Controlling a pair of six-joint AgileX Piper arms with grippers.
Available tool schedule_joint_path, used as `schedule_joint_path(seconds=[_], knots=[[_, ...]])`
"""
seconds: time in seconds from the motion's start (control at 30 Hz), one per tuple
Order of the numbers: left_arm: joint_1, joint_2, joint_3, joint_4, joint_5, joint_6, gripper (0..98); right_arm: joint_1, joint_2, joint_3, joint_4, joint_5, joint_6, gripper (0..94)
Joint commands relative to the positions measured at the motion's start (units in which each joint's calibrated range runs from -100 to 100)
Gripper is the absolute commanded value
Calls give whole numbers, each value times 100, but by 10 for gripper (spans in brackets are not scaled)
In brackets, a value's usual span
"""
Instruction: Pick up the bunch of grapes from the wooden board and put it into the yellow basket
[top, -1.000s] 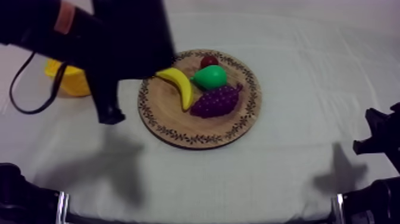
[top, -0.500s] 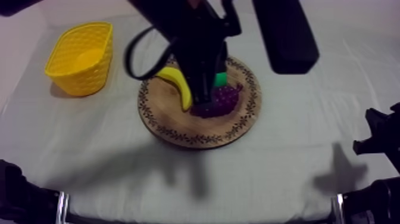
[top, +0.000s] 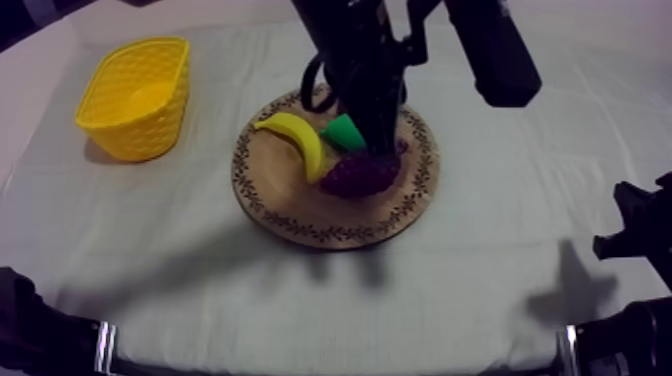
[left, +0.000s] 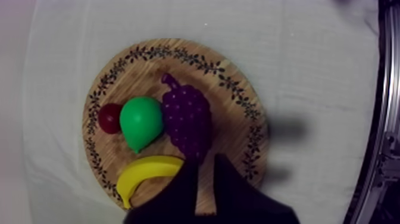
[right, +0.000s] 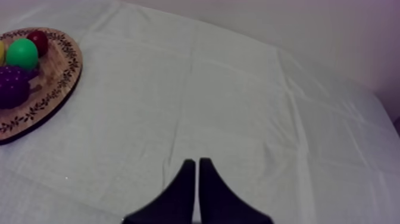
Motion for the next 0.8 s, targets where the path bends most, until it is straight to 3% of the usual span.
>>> schedule_joint_path(seconds=[0.0, 0.43, 0.63, 0.77], knots=[[-30, 26, 11, -5, 3, -14, 252, 1, 0, -4, -2, 0, 1, 3], [-151, 94, 17, -4, 7, -9, 444, 1, 0, -4, -2, 0, 1, 3], [-150, 80, 203, -1, 4, 44, 608, 1, 0, -4, -2, 0, 1, 3], [-152, 37, 374, 27, -21, 47, 791, 1, 0, -4, -2, 0, 1, 3]])
